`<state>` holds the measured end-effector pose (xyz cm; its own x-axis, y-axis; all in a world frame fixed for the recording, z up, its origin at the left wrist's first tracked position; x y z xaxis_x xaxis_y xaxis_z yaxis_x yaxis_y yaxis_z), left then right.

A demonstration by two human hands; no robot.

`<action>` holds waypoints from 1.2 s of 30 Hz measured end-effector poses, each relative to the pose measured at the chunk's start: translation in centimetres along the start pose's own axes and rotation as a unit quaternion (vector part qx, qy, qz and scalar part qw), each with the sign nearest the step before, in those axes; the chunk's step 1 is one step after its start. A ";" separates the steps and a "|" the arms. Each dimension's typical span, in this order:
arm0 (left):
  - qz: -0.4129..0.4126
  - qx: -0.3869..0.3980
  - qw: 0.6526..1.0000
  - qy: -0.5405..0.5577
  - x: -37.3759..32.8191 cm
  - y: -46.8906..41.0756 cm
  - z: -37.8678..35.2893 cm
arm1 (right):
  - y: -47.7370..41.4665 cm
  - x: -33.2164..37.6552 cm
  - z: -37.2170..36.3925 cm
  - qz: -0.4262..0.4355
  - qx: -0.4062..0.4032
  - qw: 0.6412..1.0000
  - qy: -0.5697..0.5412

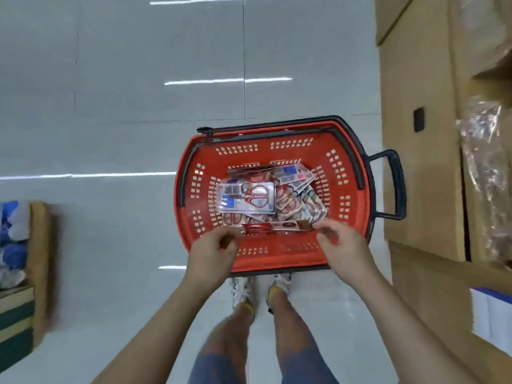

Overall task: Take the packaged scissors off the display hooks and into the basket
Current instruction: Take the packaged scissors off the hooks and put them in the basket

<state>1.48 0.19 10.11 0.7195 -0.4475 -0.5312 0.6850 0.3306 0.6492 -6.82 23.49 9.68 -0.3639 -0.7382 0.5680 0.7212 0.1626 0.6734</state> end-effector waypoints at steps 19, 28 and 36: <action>-0.053 0.121 0.980 -0.151 11.4 -23.8 -19.5 | -23.5 -11.6 -11.3 -0.003 0.007 0.996 0.090; 0.162 -0.044 0.985 0.048 14.5 -28.8 -14.0 | -27.0 -10.6 -15.2 -0.155 0.065 0.978 -0.127; 0.283 -0.030 0.950 0.129 16.6 -27.7 -16.1 | -28.3 -9.7 -21.1 -0.123 0.074 0.983 -0.112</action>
<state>-3.72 -2.99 -25.44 0.9733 0.0327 -0.2274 0.1797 0.5085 0.8421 -11.29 12.27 -24.92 -0.6491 -0.6074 0.4580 0.5075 0.1027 0.8555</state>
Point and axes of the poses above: each hand's wrist, its own y-axis away from the middle knuckle, its own z-axis out of the back of the hand, x = y × z, the point moved 3 cm from there along -y, towards the middle knuckle, and after that the axes turned 2 degrees about x, right-handed, at the moved point
